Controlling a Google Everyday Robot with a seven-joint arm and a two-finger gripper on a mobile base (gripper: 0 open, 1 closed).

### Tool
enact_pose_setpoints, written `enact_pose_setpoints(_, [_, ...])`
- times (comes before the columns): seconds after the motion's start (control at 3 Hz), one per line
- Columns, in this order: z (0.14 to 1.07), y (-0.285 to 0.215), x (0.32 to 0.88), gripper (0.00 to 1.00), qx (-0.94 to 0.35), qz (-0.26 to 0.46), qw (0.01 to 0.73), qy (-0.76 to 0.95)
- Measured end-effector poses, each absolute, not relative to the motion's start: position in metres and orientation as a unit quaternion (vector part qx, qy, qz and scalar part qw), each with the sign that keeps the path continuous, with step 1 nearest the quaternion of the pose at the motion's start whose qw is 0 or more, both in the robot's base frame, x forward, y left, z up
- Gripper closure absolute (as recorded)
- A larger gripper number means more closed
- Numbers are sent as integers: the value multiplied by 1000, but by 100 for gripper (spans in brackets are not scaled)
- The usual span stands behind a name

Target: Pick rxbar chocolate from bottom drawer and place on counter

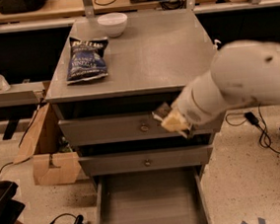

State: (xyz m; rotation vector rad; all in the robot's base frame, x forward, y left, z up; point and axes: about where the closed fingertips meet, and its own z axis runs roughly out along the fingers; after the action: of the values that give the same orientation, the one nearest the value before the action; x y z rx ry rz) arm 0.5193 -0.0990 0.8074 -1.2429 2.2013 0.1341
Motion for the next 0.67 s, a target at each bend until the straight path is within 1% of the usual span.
enact_pose_setpoints(0.33, [883, -91, 556, 100, -453, 31, 331, 827])
enact_pose_setpoints(0.67, [930, -85, 604, 100, -443, 13, 351, 825])
